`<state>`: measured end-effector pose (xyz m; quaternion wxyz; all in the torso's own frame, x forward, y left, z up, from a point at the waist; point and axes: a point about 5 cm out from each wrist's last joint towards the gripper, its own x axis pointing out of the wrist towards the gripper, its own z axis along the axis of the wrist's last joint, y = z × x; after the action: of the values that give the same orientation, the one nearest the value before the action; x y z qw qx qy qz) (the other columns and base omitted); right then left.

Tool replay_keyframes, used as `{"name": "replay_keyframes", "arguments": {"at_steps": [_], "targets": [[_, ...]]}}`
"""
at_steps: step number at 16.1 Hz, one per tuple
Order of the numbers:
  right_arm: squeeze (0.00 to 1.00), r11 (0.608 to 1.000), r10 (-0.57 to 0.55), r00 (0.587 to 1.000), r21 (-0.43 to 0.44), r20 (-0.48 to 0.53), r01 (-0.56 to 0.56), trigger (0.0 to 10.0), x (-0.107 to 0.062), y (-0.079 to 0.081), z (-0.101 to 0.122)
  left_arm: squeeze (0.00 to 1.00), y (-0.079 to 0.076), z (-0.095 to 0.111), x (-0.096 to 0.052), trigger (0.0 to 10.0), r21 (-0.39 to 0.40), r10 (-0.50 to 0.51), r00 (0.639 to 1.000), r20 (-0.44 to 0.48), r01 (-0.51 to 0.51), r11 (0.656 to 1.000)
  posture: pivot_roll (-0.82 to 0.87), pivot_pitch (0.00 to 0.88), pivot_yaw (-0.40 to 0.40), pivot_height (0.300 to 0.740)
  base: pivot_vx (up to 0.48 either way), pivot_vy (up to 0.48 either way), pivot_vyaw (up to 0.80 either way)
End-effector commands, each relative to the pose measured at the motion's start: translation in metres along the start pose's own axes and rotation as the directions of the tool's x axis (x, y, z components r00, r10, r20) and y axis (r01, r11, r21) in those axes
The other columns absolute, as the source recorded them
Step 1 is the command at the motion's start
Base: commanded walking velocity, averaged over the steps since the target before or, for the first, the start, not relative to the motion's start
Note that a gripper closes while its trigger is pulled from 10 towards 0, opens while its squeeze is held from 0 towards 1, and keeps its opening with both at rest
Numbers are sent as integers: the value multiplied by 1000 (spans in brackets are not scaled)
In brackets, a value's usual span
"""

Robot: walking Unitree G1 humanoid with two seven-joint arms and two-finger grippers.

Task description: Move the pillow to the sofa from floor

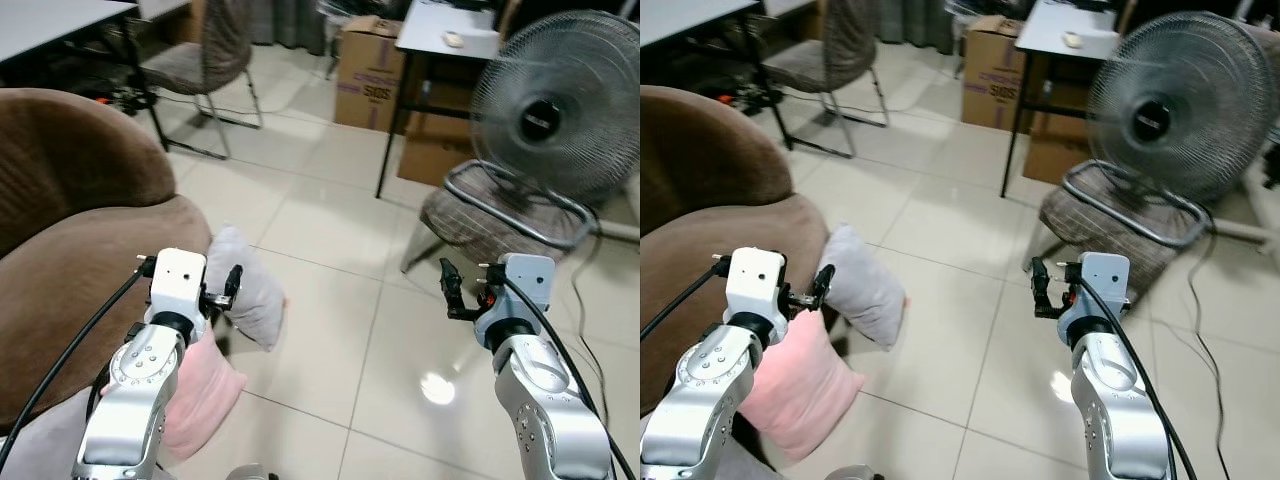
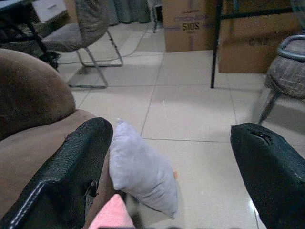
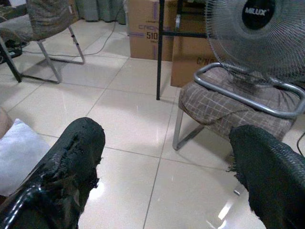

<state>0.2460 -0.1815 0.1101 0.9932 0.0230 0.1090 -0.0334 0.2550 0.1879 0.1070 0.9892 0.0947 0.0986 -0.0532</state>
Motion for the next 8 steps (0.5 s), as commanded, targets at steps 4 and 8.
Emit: {"name": "replay_keyframes", "arguments": {"at_steps": [4, 8], "targets": [[0, 999, 38, 999, 34, 28, -39, 10000, -2, 3, 8, 0, 1, 2, 0, 10000, 12, -4, 1000, -5, 4, 1000, -1, 0, -3, 740, 0, 0, 0], [0, 999, 38, 999, 33, 32, -39, 10000, -2, 4, 7, 0, 0, 3, 0, 10000, 11, -10, 1000, 3, 10, 1000, 0, 0, 0, 740, 0, 0, 0]]}}
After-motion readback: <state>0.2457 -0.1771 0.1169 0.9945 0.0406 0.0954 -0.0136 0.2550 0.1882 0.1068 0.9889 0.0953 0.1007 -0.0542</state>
